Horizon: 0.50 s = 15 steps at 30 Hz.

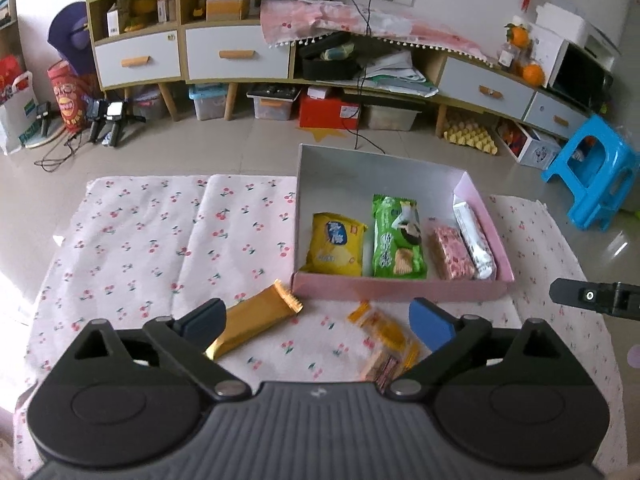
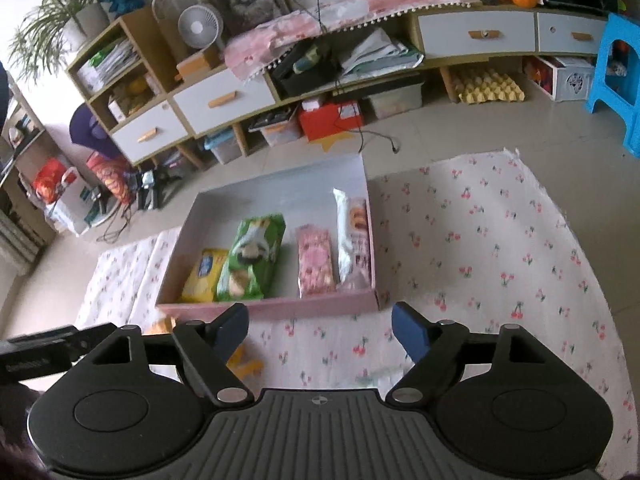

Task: Organize snacks
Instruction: 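Move both tools toward the remaining snacks on the cloth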

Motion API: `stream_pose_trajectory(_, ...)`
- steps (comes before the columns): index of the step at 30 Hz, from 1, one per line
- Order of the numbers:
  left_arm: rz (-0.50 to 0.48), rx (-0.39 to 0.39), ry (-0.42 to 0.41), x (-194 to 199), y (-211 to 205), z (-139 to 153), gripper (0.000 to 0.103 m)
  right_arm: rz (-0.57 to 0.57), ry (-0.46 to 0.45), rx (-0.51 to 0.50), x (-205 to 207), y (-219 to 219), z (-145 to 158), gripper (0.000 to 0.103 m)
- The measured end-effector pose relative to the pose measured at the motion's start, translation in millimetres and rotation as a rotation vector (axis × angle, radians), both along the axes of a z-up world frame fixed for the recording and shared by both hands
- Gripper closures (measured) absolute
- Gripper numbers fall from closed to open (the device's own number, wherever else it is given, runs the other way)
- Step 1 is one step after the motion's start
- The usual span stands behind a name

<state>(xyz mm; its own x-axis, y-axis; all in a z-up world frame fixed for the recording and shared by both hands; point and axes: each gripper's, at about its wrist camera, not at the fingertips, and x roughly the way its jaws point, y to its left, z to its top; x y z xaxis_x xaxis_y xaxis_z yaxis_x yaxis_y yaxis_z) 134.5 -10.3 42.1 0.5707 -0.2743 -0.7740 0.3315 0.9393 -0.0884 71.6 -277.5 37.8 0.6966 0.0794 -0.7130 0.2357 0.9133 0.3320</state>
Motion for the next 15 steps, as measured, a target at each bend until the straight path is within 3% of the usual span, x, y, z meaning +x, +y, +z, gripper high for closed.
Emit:
stream_pose_trajectory(5, 0.019, -0.022, -0.014, -19, 21, -13, 0.002, 0.049, 0.039, -0.014, -15, 14, -17, 0.017)
stream_pose_trajectory(9, 0.039, 0.018, 0.025, -21, 37, -24, 0.002, 0.126, 0.063, -0.079, -23, 30, -23, 0.017)
stream_pose_trajectory(15, 0.102, 0.010, 0.159, -17, 60, -48, 0.006, 0.186, 0.092, -0.033, -21, 41, -34, 0.016)
